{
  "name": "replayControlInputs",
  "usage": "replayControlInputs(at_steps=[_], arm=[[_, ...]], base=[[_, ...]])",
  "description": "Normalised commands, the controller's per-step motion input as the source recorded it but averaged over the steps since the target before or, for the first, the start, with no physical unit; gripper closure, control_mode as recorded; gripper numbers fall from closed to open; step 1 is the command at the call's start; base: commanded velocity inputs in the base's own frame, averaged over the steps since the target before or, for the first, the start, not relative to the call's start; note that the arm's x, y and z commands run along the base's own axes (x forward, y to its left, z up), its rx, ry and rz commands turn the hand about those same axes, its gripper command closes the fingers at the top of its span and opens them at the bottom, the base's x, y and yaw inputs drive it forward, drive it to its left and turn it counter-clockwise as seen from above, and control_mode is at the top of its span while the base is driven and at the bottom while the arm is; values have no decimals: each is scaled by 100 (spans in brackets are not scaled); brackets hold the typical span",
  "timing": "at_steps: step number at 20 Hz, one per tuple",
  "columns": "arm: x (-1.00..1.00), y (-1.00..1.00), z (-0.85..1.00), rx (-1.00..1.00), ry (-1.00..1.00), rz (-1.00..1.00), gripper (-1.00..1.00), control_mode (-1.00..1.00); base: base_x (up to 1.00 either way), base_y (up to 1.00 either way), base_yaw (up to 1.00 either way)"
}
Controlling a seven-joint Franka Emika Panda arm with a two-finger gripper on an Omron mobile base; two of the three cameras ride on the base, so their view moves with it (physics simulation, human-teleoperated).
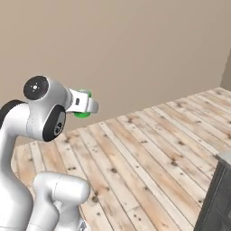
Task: There is a tray on the dining counter. Grab the cup, mug, and pitcher and place them on the tray. The pitcher may be placed next to the tray if it cannot fit the tray.
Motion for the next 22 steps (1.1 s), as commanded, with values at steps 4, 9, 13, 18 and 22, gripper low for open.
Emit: replayControlInputs(at_steps=[4, 9, 13, 18, 22], arm=[[0, 0, 0, 0, 0, 0, 100, 100], [0, 0, 0, 0, 0, 0, 100, 100], [0, 0, 0, 0, 0, 0, 100, 100], [0, 0, 0, 0, 0, 0, 100, 100], [0, 0, 0, 0, 0, 0, 100, 100]], base=[[18, 100, -74], [44, 100, -70], [48, 100, -61], [58, 100, -64], [64, 100, -65]])
